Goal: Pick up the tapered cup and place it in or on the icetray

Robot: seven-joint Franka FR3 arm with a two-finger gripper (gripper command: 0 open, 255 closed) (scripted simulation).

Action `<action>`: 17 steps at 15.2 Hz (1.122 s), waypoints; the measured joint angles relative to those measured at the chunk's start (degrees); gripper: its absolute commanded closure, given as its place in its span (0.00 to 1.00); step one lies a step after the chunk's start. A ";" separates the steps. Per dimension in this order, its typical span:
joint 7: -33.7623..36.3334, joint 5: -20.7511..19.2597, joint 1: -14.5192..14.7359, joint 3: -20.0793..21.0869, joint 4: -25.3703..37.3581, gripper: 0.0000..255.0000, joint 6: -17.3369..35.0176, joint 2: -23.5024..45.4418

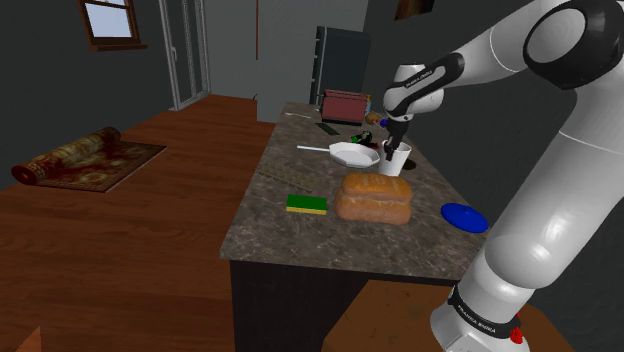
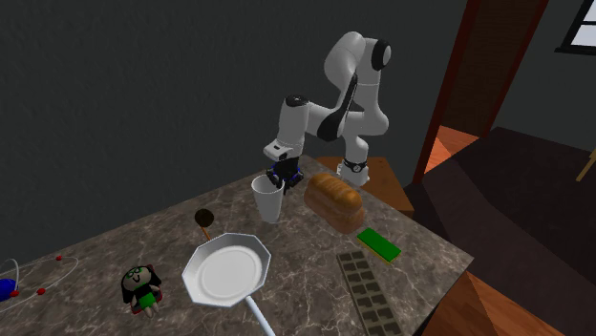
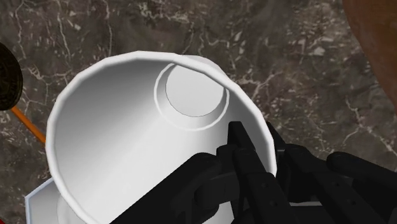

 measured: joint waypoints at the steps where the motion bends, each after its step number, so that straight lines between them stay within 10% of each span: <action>1: 0.03 -0.11 0.04 0.06 0.51 1.00 -0.87 -0.38; 17: 2.51 -0.68 1.70 2.40 8.26 1.00 -11.96 -3.51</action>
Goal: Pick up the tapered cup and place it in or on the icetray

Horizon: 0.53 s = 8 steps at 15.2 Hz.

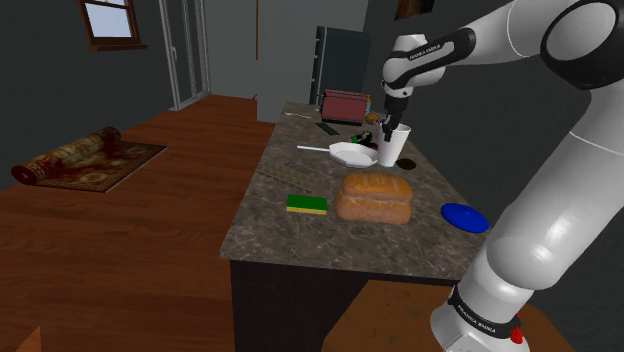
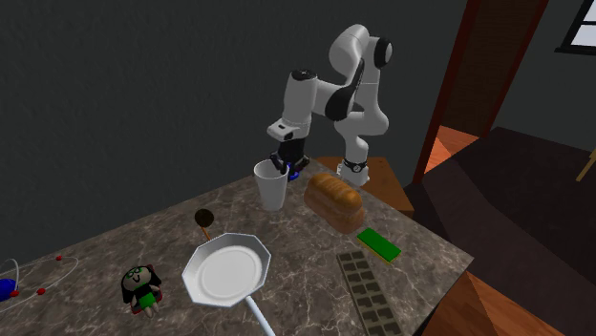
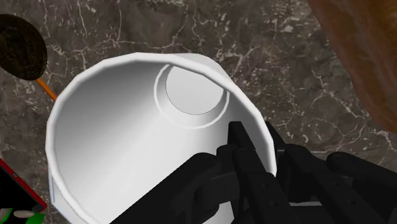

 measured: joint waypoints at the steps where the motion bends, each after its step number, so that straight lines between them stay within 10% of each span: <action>1: 1.20 0.10 0.61 0.73 0.48 1.00 -0.43 0.26; 8: 8.48 1.76 4.64 5.16 6.50 1.00 -3.91 4.32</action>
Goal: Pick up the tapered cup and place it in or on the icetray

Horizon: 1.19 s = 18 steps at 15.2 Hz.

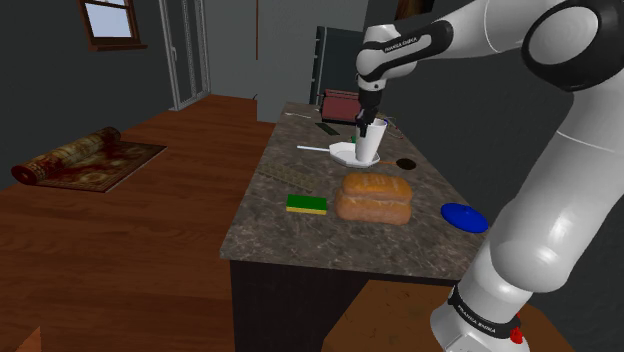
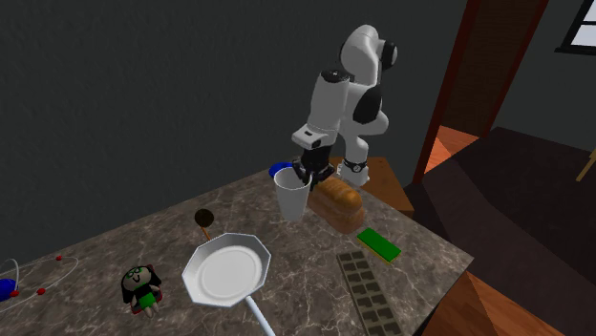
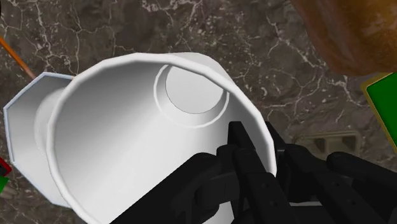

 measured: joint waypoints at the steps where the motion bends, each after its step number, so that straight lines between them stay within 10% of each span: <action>1: 1.10 0.27 0.64 0.65 1.08 1.00 -0.56 0.75; 18: 14.64 5.35 8.53 8.19 34.51 1.00 -14.75 22.84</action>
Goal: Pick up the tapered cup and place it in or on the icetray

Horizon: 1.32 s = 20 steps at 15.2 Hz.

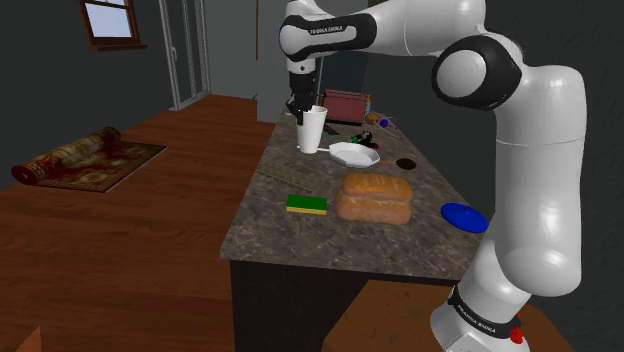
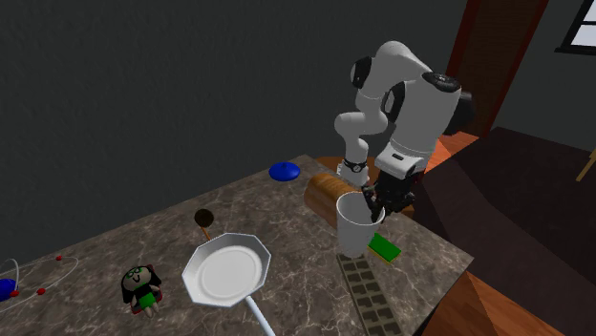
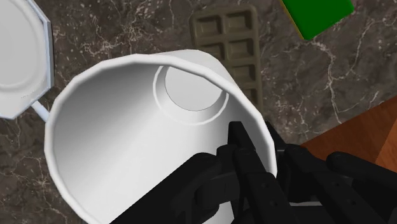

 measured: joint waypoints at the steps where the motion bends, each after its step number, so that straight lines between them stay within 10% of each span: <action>1: 0.51 0.39 0.20 0.31 3.97 1.00 -1.71 2.40; 5: 2.60 1.38 1.08 1.28 15.49 1.00 -6.12 9.91; 20: 4.25 1.05 1.93 1.46 3.12 1.00 5.32 9.14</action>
